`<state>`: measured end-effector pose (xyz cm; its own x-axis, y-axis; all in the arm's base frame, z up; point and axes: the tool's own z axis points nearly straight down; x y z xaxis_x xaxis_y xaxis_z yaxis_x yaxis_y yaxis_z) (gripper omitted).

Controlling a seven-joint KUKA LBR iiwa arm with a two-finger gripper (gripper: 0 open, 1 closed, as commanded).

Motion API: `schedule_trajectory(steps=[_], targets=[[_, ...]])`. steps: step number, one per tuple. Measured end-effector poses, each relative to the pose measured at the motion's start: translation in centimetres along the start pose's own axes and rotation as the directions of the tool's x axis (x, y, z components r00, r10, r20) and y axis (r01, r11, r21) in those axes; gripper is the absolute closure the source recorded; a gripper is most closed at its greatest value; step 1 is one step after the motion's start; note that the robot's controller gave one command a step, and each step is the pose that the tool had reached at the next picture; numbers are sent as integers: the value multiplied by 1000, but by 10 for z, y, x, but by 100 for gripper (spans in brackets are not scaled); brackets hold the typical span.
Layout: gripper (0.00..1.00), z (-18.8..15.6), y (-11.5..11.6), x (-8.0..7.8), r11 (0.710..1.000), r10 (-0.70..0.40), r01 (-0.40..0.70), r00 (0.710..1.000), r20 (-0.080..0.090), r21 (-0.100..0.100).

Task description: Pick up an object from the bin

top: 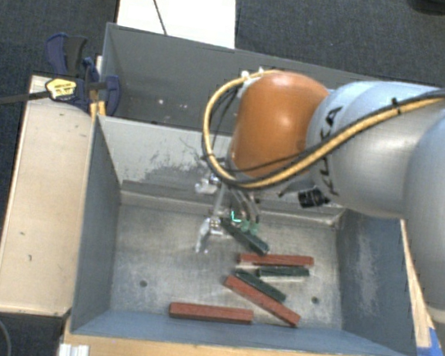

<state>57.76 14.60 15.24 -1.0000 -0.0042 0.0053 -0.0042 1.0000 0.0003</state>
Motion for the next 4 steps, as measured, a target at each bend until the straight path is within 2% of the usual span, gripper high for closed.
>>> schedule_trajectory(steps=[1,2,3,4], targets=[[0,-5,-1,-2,1000,3,-3,1000,8,-1],[100,77,-68,32,989,-148,148,989,15,0],[0,79,-68,33,989,-145,145,989,12,0],[0,79,-68,33,990,-143,143,990,12,0]])
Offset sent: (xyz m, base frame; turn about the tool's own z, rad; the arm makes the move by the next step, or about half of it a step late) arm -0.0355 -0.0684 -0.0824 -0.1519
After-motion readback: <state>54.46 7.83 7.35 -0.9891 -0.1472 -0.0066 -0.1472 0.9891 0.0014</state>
